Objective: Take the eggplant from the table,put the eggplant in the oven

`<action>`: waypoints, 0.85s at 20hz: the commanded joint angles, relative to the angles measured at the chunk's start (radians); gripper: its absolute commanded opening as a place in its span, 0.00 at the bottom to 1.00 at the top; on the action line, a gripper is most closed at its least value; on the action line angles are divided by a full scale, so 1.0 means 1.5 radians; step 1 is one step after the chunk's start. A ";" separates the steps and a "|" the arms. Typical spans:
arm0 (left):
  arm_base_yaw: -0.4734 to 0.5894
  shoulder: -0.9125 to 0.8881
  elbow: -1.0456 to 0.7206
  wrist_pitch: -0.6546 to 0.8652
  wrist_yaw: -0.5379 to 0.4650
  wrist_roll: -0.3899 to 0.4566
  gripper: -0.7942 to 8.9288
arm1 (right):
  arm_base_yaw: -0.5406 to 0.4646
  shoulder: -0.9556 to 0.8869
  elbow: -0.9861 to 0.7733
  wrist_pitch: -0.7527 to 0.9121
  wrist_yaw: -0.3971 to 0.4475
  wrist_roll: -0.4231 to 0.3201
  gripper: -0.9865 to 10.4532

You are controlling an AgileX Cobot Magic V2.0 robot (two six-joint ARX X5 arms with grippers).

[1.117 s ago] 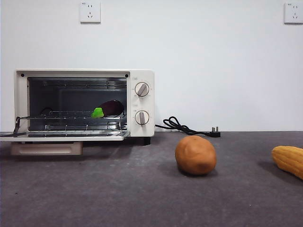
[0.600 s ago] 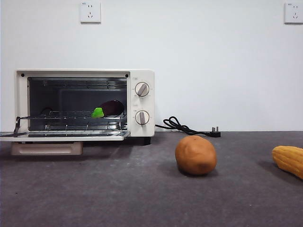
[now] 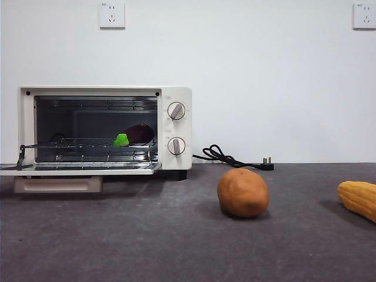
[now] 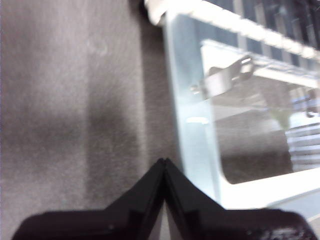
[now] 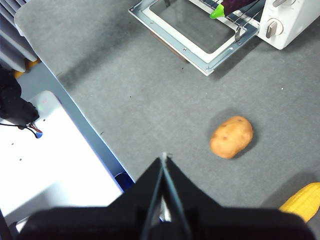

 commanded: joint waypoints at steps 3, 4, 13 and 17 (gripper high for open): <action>0.002 0.045 -0.008 0.023 0.038 0.009 0.08 | 0.001 -0.002 0.000 -0.013 0.000 0.025 0.08; 0.002 0.051 -0.008 0.025 0.044 0.009 0.08 | 0.001 -0.002 0.000 -0.013 0.000 0.026 0.08; 0.002 0.093 -0.008 0.023 0.152 0.015 0.07 | 0.001 -0.002 0.000 -0.013 0.020 0.027 0.08; 0.007 0.095 -0.008 0.035 0.256 0.011 0.07 | 0.001 -0.002 0.000 -0.013 0.033 0.027 0.08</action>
